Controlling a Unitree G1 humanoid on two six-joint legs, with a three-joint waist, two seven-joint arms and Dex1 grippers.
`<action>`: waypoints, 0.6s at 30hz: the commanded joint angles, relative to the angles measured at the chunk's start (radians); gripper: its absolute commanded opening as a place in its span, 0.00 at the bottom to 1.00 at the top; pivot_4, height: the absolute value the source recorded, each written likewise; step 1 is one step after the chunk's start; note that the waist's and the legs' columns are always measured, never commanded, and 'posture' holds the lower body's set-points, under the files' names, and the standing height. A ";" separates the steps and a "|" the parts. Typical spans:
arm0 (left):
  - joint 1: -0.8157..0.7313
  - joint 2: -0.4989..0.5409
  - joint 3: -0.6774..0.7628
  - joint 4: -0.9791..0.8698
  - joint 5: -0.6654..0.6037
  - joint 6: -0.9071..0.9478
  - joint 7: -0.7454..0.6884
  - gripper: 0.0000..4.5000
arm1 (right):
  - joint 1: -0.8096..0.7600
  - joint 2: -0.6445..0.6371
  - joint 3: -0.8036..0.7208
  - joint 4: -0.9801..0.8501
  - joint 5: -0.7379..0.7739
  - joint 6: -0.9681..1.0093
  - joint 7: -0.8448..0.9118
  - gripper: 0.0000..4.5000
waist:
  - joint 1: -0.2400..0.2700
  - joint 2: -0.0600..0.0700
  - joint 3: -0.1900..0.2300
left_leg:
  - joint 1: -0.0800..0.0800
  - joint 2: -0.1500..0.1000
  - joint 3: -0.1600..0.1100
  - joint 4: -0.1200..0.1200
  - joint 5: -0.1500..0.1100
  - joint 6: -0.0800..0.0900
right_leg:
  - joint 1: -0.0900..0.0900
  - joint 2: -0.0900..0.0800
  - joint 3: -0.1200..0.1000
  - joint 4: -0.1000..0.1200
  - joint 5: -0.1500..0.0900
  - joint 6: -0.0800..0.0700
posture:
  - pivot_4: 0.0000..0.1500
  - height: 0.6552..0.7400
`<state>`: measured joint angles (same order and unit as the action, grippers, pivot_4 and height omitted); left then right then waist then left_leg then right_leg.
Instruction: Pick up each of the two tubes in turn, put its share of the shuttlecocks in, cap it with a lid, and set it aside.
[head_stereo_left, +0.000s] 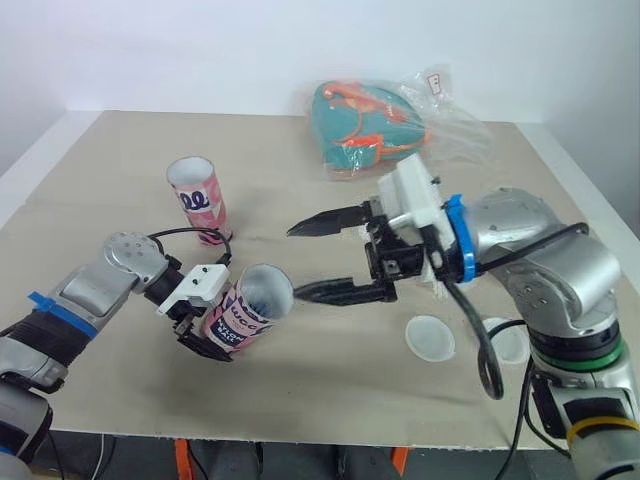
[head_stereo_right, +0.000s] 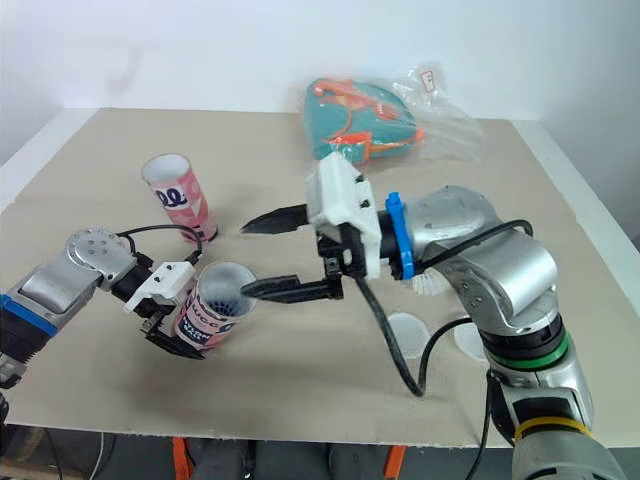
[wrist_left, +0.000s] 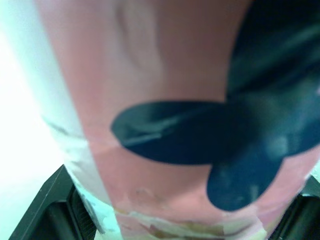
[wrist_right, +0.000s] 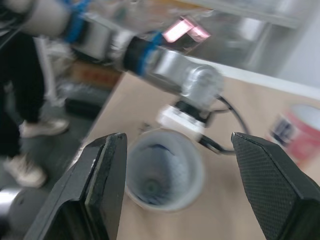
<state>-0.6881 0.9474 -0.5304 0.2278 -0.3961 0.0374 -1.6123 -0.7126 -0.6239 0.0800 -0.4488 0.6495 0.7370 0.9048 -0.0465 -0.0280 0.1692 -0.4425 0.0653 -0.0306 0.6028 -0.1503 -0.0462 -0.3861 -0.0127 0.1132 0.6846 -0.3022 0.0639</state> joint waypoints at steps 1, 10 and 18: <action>0.034 0.005 0.007 -0.008 0.020 0.002 -0.002 0.81 | 0.122 0.024 -0.044 0.122 -0.171 0.016 -0.260 0.82 | 0.000 -0.001 -0.001 | 0.000 0.000 0.000 0.000 0.000 0.000 | 0.000 0.000 0.000 0.000 0.000 0.000 | 1.00 1.00; 0.033 -0.003 0.022 -0.020 0.023 0.017 -0.002 0.81 | 0.147 0.206 0.000 0.297 -0.359 0.039 -0.550 0.82 | -0.002 0.008 0.000 | 0.000 0.001 0.000 -0.001 0.000 0.000 | -0.003 0.003 0.002 0.003 -0.001 -0.002 | 1.00 1.00; 0.030 -0.018 0.051 -0.034 0.023 0.045 -0.002 0.81 | 0.094 0.257 0.006 0.466 -0.421 -0.027 -0.550 0.82 | -0.002 0.008 0.000 | -0.001 0.001 0.000 0.000 0.000 0.000 | -0.003 0.003 0.002 0.003 -0.001 -0.001 | 1.00 1.00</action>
<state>-0.6657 0.9320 -0.4892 0.2149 -0.3786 0.0705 -1.6161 -0.5957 -0.3763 0.0993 -0.0062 0.2462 0.7419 0.3642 -0.0482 -0.0196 0.1694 -0.4433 0.0660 -0.0303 0.6026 -0.1501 -0.0461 -0.3889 -0.0101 0.1151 0.6872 -0.3027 0.0626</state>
